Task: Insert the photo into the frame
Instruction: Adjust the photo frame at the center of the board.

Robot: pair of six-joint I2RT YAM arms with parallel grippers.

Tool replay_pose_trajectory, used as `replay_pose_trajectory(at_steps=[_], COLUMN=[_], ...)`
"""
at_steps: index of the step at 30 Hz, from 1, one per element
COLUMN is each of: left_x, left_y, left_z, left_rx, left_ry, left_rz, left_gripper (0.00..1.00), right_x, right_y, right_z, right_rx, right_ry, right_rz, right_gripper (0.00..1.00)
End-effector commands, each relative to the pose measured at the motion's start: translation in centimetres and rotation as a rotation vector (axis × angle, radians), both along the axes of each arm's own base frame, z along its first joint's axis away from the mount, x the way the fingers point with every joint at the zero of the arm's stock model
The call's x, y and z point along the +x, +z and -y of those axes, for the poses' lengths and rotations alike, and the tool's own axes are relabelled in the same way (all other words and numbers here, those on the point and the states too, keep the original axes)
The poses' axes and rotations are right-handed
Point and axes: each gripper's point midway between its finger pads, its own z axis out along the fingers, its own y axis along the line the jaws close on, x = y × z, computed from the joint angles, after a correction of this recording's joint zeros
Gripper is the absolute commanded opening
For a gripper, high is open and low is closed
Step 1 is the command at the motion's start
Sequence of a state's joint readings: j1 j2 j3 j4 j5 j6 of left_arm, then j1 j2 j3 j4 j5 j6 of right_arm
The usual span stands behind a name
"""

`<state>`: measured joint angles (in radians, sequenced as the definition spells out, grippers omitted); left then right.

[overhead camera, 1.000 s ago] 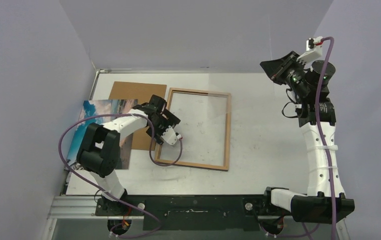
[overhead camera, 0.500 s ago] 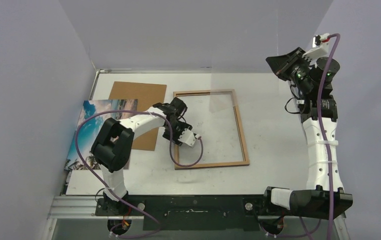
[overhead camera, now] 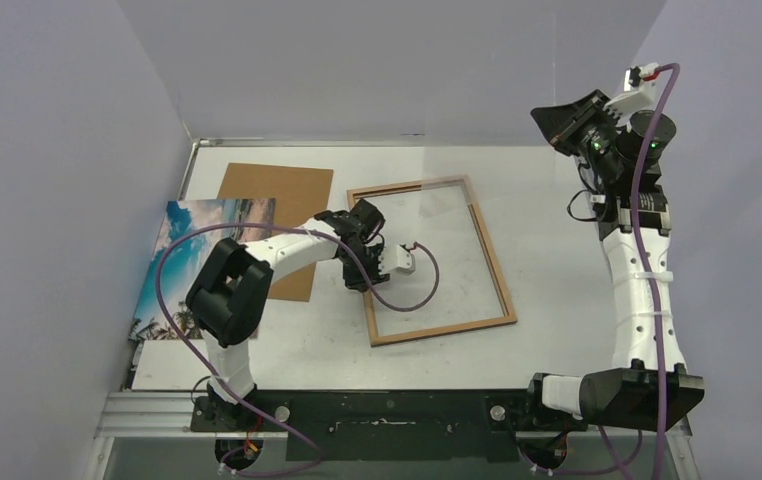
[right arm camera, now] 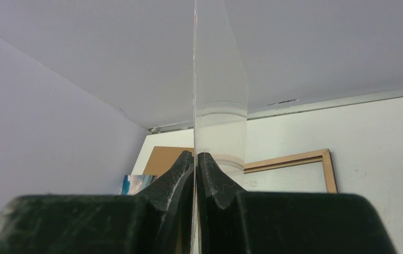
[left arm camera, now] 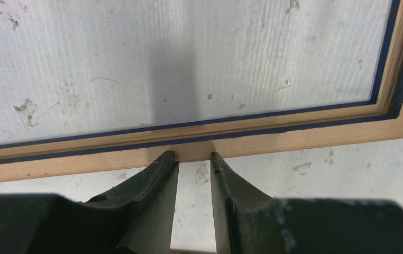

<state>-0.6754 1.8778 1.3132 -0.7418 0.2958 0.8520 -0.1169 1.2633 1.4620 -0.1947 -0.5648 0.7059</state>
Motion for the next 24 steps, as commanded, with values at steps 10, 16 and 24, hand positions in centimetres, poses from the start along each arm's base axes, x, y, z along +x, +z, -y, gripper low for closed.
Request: replay_pose_trajectory(at_steps=[10, 16, 24], left_x=[0.3, 3.9, 7.0], left_y=[3.0, 3.9, 2.7], left_z=[-1.0, -0.8, 1.2], left_rx=[-0.009, -0.029, 0.023], left_ry=[-0.443, -0.682, -0.758], left_rz=[0.251, 0.424, 0.337], left_gripper=[0.70, 0.85, 0.79], right_x=[-0.3, -0.9, -1.5], right_y=[1.9, 2.6, 3.1], right_z=[-1.0, -1.0, -0.5], right_rx=[0.010, 0.004, -0.002], right_ry=[0.036, 0.033, 0.017], right_rz=[0.075, 0.092, 0.102], right_gripper=[0.05, 0.05, 0.05])
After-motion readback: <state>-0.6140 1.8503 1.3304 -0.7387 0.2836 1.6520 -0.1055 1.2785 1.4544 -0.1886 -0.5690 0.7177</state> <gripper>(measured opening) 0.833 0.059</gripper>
